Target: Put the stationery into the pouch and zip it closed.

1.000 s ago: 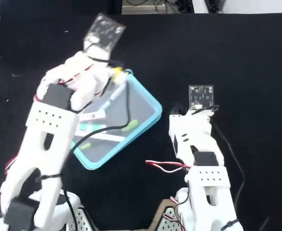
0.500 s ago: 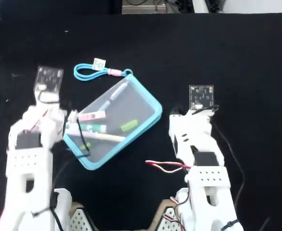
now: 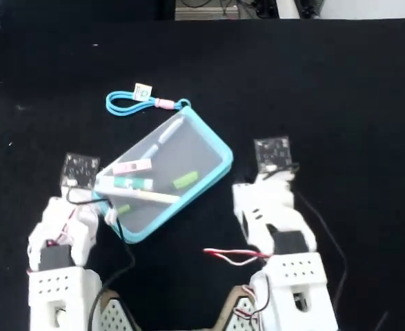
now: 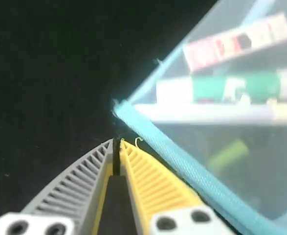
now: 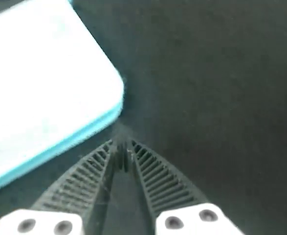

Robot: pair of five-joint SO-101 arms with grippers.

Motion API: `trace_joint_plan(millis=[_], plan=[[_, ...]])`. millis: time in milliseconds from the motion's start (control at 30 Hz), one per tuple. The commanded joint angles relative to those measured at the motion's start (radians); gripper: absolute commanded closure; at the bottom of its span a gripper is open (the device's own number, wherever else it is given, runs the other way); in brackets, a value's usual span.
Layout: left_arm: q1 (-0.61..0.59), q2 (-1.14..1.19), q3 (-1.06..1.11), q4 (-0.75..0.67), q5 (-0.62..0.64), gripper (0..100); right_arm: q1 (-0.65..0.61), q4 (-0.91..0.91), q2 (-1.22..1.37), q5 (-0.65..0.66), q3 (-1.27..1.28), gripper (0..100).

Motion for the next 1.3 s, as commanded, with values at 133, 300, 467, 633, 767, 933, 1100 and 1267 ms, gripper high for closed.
trace_joint_plan(millis=[133, 300, 467, 633, 767, 933, 1100, 1267], plan=[[0.005, -0.293, 0.079, 0.183, 0.114, 97, 0.023, 0.339, -0.337, -0.009, 0.028, 98.7], [0.016, -0.381, 0.085, 0.384, 0.115, 97, 0.023, 0.362, -0.572, -0.005, 0.171, 98.7], [0.010, -0.370, 0.085, 0.437, 0.117, 97, 0.023, 0.476, -0.674, -0.029, 0.163, 98.7], [0.002, -0.370, 0.058, 0.502, 0.215, 97, 0.023, 0.575, -0.667, -0.080, 0.163, 98.7], [-0.016, -0.370, 0.065, 0.503, 0.385, 97, 0.023, 0.664, -0.671, -0.086, 0.163, 98.7], [-0.016, -0.368, 0.090, 0.493, 0.454, 97, 0.028, 0.667, -0.671, -0.080, 0.163, 98.7], [-0.015, -0.368, 0.090, 0.491, 0.454, 97, 0.028, 0.667, -0.671, -0.080, 0.163, 98.7], [-0.013, -0.368, 0.090, 0.491, 0.454, 97, 0.028, 0.667, -0.671, -0.080, 0.163, 98.7]])
